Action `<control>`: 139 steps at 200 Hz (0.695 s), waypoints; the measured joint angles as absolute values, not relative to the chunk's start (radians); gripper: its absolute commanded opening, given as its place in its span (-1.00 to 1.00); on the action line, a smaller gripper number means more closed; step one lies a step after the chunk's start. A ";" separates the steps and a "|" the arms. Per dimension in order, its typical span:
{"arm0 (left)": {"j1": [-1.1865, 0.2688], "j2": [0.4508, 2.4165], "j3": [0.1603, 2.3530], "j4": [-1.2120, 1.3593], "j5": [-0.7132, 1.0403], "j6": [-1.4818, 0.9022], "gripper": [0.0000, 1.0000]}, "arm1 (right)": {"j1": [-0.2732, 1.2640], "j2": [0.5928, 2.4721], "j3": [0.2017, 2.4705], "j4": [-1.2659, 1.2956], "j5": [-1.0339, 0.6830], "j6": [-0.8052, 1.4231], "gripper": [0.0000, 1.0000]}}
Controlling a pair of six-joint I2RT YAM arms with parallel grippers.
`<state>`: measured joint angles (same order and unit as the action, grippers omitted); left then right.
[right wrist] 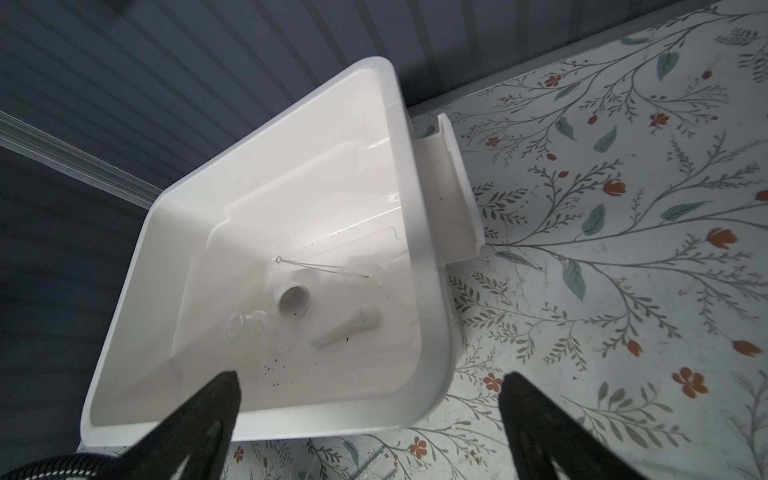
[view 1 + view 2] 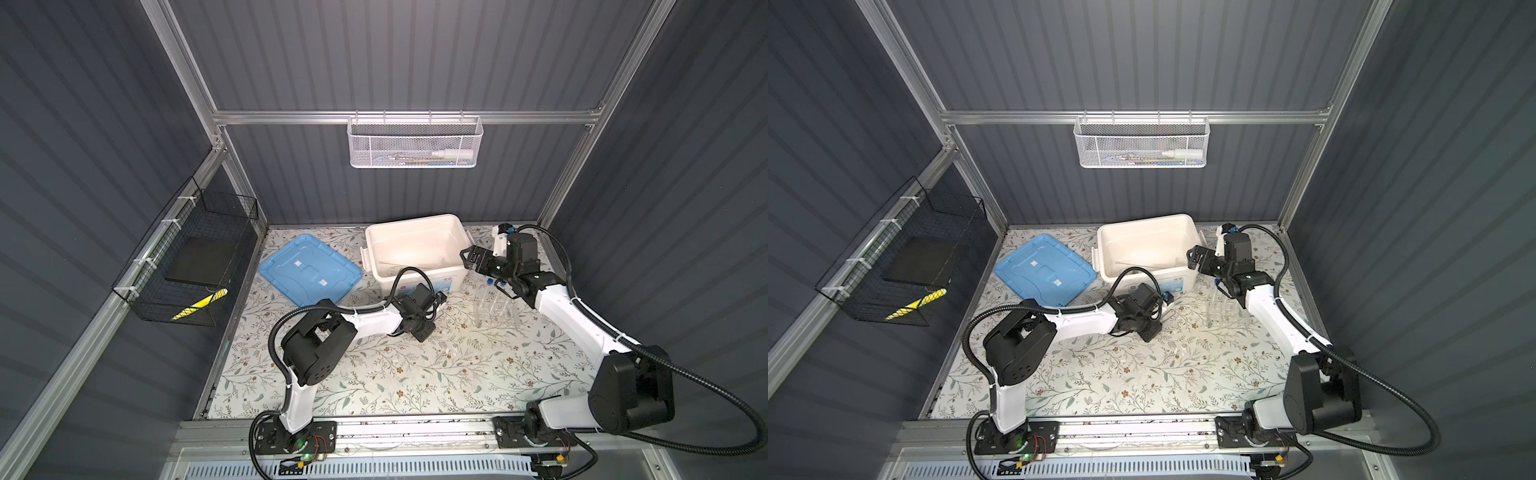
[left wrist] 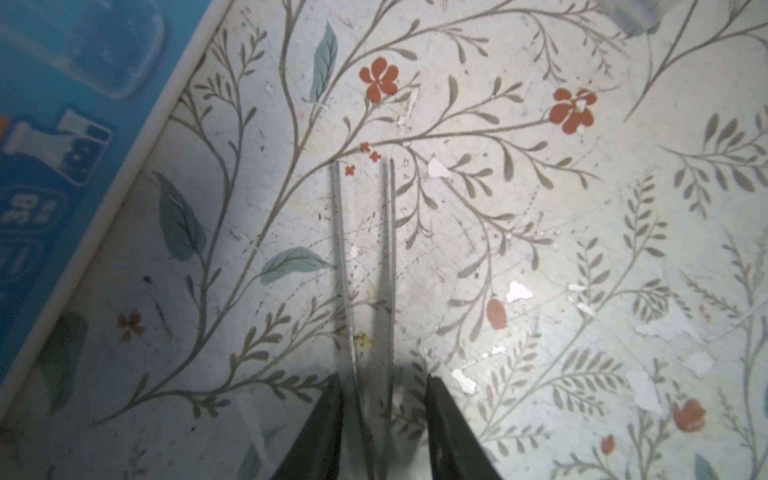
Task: Organize the chemistry lab equipment
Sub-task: 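Lower the left gripper and close it on the tweezers, then lift the tweezers with the left gripper and carry them over the bin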
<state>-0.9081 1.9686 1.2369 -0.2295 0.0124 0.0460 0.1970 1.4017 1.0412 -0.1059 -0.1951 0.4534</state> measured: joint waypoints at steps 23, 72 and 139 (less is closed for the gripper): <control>-0.908 1.977 1.252 -0.242 0.020 0.049 -0.55 | 0.197 1.402 1.042 -0.106 -0.196 0.453 0.98; -0.908 1.987 1.265 -0.247 0.038 0.052 -0.90 | 0.197 1.402 1.044 -0.106 -0.195 0.453 0.98; -0.908 1.976 1.260 -0.256 0.056 0.052 -0.98 | 0.197 1.402 1.044 -0.106 -0.195 0.453 0.98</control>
<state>-0.9085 1.9762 1.2602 -0.2558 0.0563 0.0521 0.1970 1.4017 1.0439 -0.1059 -0.1951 0.4530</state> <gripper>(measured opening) 0.064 0.989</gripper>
